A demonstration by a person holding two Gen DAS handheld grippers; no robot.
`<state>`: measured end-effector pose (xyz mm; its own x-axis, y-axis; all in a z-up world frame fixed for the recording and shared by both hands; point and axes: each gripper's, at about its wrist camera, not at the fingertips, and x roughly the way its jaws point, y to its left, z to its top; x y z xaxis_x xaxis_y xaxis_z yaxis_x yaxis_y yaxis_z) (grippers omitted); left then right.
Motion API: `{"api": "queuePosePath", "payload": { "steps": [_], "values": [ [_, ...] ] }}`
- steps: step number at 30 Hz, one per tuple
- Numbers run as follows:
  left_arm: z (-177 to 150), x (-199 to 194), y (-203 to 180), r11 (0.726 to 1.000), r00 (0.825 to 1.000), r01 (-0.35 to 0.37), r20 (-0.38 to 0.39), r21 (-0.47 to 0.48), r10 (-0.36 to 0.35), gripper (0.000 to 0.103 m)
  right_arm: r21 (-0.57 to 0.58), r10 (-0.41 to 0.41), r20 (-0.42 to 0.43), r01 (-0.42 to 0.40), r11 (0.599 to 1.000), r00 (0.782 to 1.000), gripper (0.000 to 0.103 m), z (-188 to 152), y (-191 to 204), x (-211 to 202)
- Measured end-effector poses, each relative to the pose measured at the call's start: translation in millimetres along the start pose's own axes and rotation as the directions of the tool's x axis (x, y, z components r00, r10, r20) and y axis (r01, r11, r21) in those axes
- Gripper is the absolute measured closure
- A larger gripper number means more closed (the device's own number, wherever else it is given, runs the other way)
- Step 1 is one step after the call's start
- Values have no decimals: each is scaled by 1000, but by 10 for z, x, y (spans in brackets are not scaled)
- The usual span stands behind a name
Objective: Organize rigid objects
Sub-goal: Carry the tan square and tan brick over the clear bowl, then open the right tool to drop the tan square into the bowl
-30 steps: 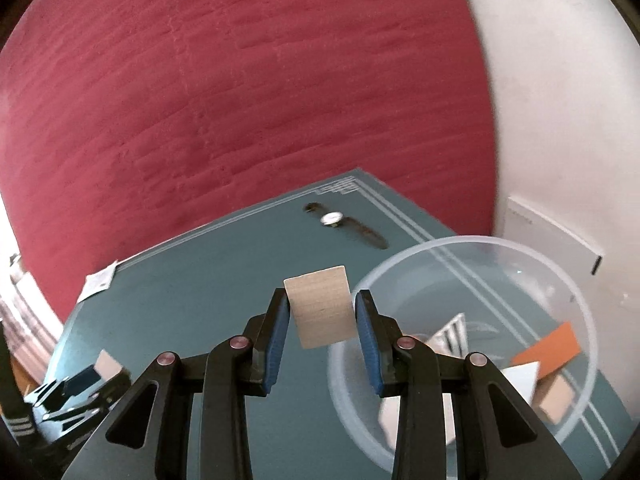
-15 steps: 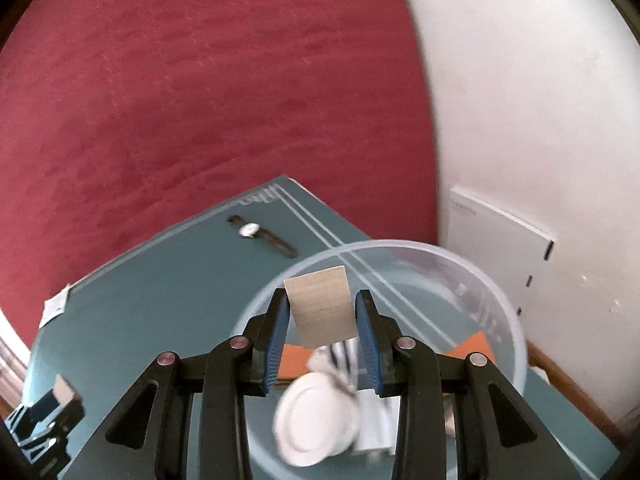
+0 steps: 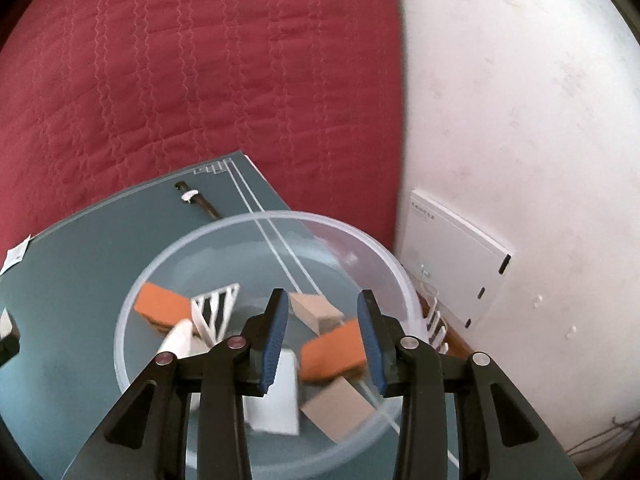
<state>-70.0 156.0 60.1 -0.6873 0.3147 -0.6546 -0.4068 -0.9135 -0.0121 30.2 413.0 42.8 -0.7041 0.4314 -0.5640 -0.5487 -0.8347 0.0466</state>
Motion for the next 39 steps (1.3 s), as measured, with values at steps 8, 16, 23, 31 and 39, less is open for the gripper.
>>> {"api": "queuePosePath", "payload": {
  "steps": [8, 16, 23, 31, 39],
  "values": [
    [74, 18, -433, 998, 1000, 31, -3, 50, -31, 38, -12, 68, 61, -67, 998, 996, 65, -75, -38, -180],
    [188, 95, -847, 992, 996, 85, -10, 94, -85, 38, 13, 96, 84, -98, 995, 992, 61, -117, -117, -222],
    [318, 199, -1148, 983, 990, 140, -19, 120, -138, 38, 58, 91, 104, -98, 994, 990, 54, -118, -217, -243],
    [441, 271, -1425, 966, 975, 222, -30, 129, -220, 38, 155, 25, 143, -47, 987, 989, 42, -112, -375, -282],
    [541, 364, -1638, 955, 965, 262, -26, 139, -261, 38, 201, -20, 140, -8, 980, 990, 42, -117, -458, -256]
  ]
}}
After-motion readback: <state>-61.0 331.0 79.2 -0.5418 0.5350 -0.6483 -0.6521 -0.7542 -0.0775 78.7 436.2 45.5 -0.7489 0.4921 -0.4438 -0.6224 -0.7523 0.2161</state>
